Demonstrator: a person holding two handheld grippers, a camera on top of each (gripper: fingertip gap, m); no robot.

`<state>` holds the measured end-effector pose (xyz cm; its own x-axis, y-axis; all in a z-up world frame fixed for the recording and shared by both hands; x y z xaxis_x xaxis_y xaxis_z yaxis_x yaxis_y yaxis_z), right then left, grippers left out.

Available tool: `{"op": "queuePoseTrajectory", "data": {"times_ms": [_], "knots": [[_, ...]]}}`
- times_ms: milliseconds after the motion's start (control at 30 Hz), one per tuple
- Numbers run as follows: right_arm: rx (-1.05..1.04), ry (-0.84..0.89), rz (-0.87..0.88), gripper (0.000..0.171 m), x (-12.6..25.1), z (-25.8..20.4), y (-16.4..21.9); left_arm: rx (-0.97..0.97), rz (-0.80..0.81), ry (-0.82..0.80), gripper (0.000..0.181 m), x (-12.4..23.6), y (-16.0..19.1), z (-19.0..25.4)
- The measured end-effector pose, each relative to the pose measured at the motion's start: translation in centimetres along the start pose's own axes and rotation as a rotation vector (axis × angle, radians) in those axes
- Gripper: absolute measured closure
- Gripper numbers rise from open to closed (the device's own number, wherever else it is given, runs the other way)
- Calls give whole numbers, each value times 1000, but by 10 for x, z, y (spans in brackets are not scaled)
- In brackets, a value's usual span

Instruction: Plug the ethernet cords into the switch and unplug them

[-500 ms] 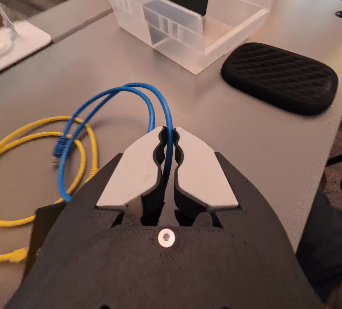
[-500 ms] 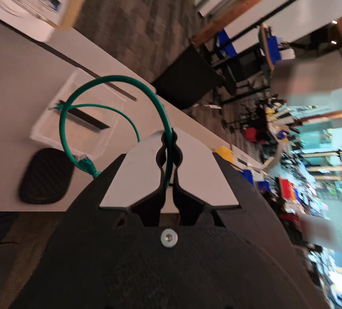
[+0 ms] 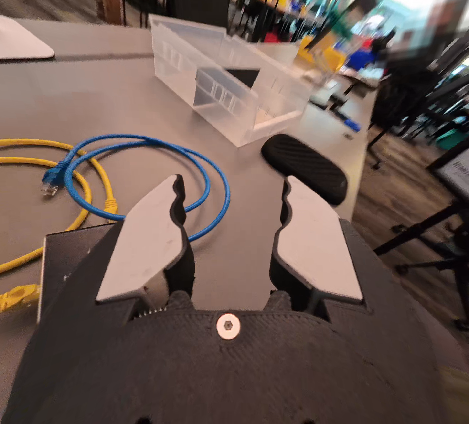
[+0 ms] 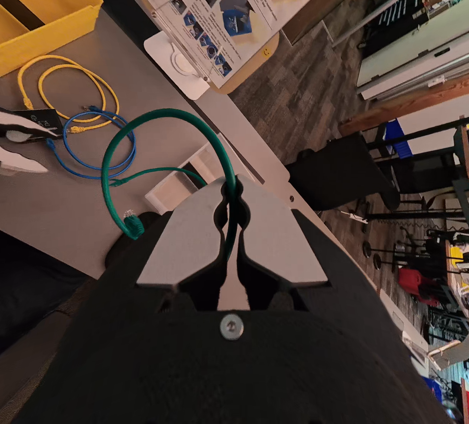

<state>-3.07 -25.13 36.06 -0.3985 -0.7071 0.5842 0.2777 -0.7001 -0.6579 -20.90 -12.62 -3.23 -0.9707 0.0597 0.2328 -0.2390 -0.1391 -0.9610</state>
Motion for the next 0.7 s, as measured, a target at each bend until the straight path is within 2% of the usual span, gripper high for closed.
{"op": "queuePoseTrajectory", "data": {"times_ms": [167, 300, 433, 467, 500, 567, 633, 700], "knots": [[45, -7, 46, 169, 3, -21, -9, 186, 252, 232, 118, 26, -56, 5], [83, -11, 68, 169, 11, -35, -14, 303, 260, 319, 100, 3, -80, 4], [115, -16, 85, 169, 20, -47, -17, 488, 279, 508, 95, -25, -93, 20], [120, -18, 88, 169, 23, -49, -18, 508, 258, 558, 99, -31, -93, 27], [124, -18, 92, 169, 24, -50, -18, 513, 220, 599, 113, -36, -91, 35], [130, -16, 93, 169, 27, -51, -16, 477, 158, 710, 162, -41, -85, 51], [131, -5, 92, 168, 28, -48, -13, 447, 124, 778, 167, -41, -81, 64], [131, -6, 86, 168, 28, -45, -9, 410, 119, 766, 167, -38, -81, 66]]}}
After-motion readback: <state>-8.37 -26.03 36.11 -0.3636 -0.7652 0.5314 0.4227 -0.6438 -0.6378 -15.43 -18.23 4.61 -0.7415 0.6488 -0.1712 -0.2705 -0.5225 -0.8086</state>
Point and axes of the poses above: each gripper's, where its closed fingertips meet, x back along the fingers, y out of its underside, z = x × y across the jaws, the point moved 5 cm from there along x, back along the fingers, and after that the axes turned 11 degrees about -x, right-handed, at the moved point
